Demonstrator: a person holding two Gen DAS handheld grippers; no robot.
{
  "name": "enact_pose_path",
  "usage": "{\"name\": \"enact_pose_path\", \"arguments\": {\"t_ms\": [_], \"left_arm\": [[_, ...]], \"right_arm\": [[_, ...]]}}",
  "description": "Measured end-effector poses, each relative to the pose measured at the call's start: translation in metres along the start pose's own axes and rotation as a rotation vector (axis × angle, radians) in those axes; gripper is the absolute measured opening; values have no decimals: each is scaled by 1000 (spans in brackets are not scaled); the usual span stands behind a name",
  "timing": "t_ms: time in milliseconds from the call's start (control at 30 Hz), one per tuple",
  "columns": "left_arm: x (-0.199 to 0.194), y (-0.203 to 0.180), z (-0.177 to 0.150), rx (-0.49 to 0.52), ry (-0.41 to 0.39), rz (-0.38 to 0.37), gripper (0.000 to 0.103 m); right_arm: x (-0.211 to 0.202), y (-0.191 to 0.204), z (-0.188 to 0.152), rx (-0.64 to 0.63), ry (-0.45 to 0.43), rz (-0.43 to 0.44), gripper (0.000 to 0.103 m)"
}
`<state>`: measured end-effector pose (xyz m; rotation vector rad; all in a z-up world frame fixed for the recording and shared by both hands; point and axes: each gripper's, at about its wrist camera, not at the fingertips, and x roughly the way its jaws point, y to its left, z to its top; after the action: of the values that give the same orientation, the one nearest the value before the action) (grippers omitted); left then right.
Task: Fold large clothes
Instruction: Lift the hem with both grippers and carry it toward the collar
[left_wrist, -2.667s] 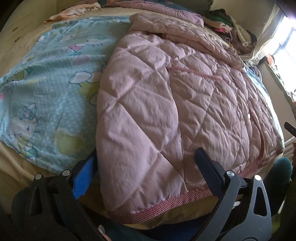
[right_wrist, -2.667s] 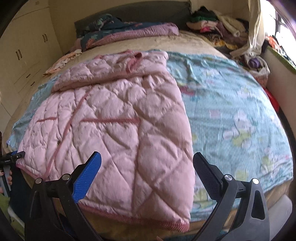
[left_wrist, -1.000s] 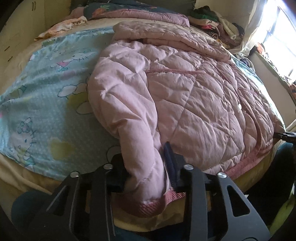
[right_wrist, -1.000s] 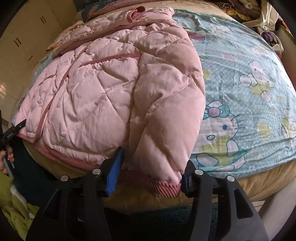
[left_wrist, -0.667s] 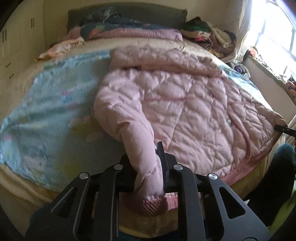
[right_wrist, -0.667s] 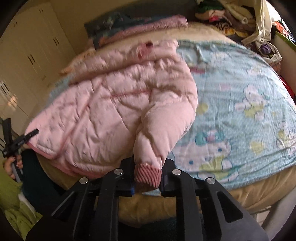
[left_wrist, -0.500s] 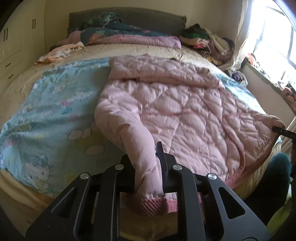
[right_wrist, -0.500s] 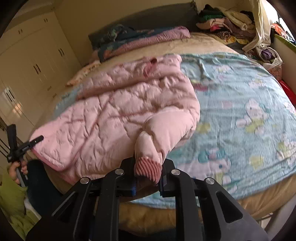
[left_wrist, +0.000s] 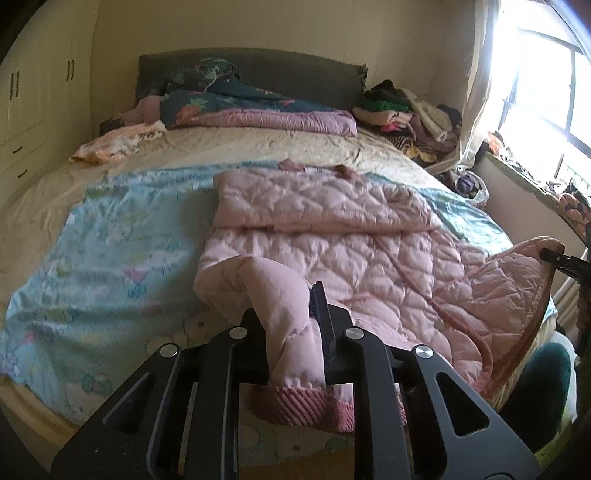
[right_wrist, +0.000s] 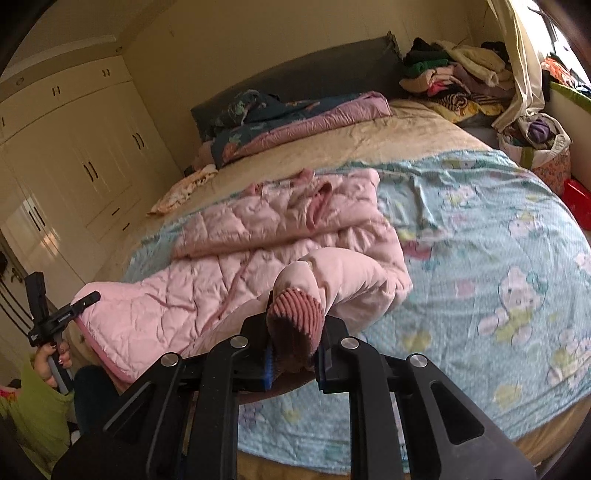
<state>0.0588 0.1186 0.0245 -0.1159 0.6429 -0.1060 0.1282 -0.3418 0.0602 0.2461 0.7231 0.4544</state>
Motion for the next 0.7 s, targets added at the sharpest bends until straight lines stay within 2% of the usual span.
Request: {"name": "enact_pose_path", "arguments": {"t_ms": [700], "left_arm": [[-5,-7,67,32,-109,-3,10]], "right_arm": [[-6,11,70,-19,-119,-4,14]]}}
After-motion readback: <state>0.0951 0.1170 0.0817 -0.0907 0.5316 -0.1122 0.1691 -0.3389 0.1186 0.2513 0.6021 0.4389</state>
